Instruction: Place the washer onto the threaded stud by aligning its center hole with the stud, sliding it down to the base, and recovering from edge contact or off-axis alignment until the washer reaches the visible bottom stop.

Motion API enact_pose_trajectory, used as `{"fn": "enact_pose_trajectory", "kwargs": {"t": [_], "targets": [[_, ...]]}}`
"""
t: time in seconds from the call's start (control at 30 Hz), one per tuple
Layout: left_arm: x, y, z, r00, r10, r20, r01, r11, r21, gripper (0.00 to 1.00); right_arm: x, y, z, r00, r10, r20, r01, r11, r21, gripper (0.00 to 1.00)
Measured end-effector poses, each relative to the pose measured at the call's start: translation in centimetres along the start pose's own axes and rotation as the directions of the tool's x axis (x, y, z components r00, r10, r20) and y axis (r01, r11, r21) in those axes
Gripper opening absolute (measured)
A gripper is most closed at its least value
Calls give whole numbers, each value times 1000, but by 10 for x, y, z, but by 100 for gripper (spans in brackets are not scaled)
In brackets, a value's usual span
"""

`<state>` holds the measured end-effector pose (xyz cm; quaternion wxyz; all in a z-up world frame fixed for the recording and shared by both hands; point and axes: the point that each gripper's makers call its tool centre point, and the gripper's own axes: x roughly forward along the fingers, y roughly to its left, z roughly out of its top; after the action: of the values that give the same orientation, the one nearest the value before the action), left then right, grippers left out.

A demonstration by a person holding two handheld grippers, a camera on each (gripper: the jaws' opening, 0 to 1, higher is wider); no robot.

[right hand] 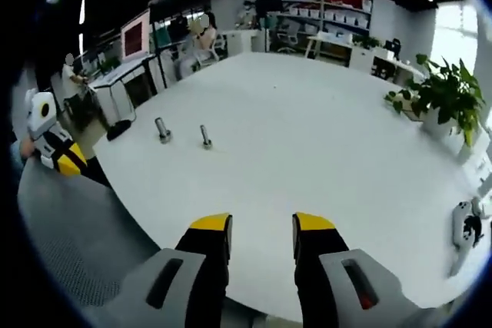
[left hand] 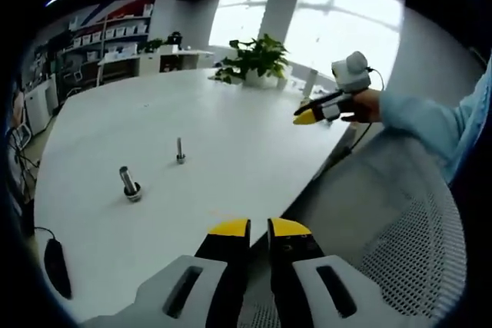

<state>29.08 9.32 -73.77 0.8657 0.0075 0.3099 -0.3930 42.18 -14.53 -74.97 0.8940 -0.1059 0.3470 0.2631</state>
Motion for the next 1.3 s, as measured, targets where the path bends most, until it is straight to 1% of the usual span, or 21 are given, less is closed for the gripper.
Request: {"fn": "enact_pose_trajectory", "kwargs": {"t": [0.07,0.13,0.27,0.33,0.37,0.43,0.53,0.57,0.63,0.67,0.77,0.83,0.93,1.03,1.23,1.3], "targets": [[-1,2,-1,1000,6,2,-6,1000,-18,7,1,2,2,1000,9,4,-9,1000,-16,33],[-3,5,2,1000,11,22,-10,999,-50,7,3,1,3,1000,4,-4,-4,999,-38,33],[-3,10,6,999,40,30,-39,998,-45,8,5,1,4,1000,9,-3,-9,999,-43,33],[-3,10,4,999,47,27,-45,998,-45,8,7,1,-6,998,-1,-55,-4,996,-90,33],[-3,11,3,998,52,23,-50,997,-51,8,9,5,-9,997,15,-73,-23,994,-111,33],[-4,13,3,998,59,26,-57,996,-68,8,11,11,-10,996,40,-81,-48,994,-103,33],[-4,14,5,997,63,33,-61,996,-69,8,12,17,-6,996,61,-69,-68,992,-102,32],[-3,13,4,997,65,30,-63,996,-65,8,12,20,-8,995,67,-73,-75,991,-112,32],[-1,8,-2,999,45,0,-45,998,-39,8,12,22,-14,992,62,-109,-80,982,-170,32],[-1,7,-4,999,40,-8,-41,998,-45,8,13,25,-15,991,64,-118,-86,979,-187,32],[-2,10,-1,999,44,4,-43,998,-54,8,14,29,-14,990,71,-120,-95,974,-207,32],[-2,12,1,999,52,14,-51,997,-60,9,13,29,-13,991,69,-119,-93,973,-211,32],[-2,10,1,999,51,13,-50,997,-54,9,13,30,-14,990,72,-119,-96,972,-214,32],[-1,9,0,999,46,5,-46,998,-46,9,14,30,-20,987,63,-148,-99,964,-245,32],[-2,10,3,999,40,19,-39,998,-50,9,15,29,-18,987,58,-149,-95,964,-249,32],[-2,10,3,999,43,19,-42,998,-50,9,15,27,-18,988,54,-145,-88,968,-236,32]]}}
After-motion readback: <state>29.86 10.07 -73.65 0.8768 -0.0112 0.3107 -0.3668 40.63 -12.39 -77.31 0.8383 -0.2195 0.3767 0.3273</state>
